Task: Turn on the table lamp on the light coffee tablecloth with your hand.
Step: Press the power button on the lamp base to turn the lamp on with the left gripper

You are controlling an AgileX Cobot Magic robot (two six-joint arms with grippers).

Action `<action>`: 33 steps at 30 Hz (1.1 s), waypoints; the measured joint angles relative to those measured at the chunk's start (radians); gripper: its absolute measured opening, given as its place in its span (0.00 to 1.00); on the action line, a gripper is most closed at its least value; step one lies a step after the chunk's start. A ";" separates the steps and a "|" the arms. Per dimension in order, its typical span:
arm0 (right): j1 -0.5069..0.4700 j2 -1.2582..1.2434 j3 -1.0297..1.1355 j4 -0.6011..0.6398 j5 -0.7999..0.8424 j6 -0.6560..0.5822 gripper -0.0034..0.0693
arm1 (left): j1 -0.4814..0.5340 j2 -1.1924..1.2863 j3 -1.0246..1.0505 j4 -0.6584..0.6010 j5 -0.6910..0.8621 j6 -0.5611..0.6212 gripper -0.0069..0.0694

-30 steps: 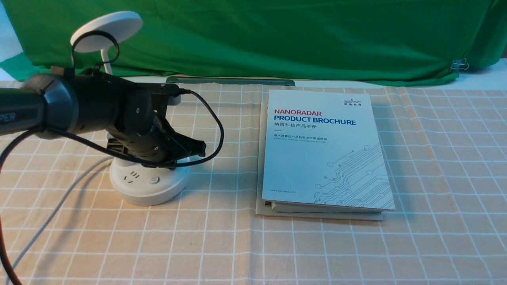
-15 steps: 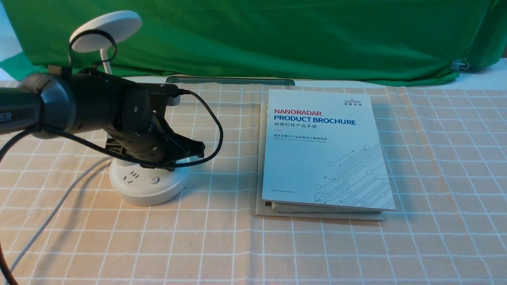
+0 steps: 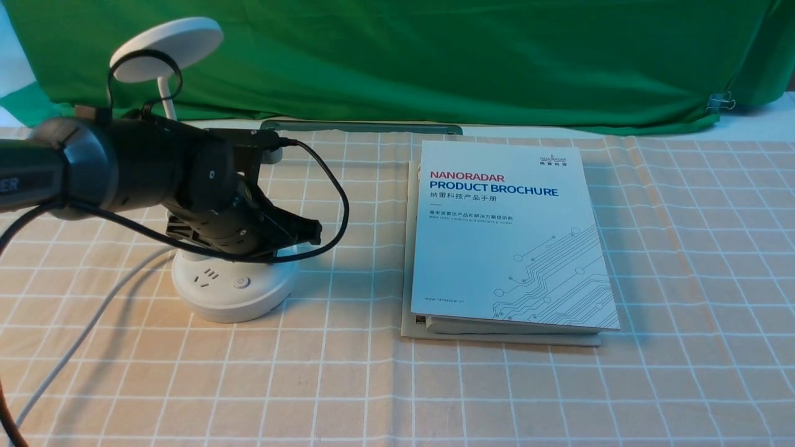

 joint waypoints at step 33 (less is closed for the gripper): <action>0.000 0.000 0.000 0.000 0.000 0.000 0.38 | -0.175 -0.527 0.330 -0.493 0.034 0.439 0.09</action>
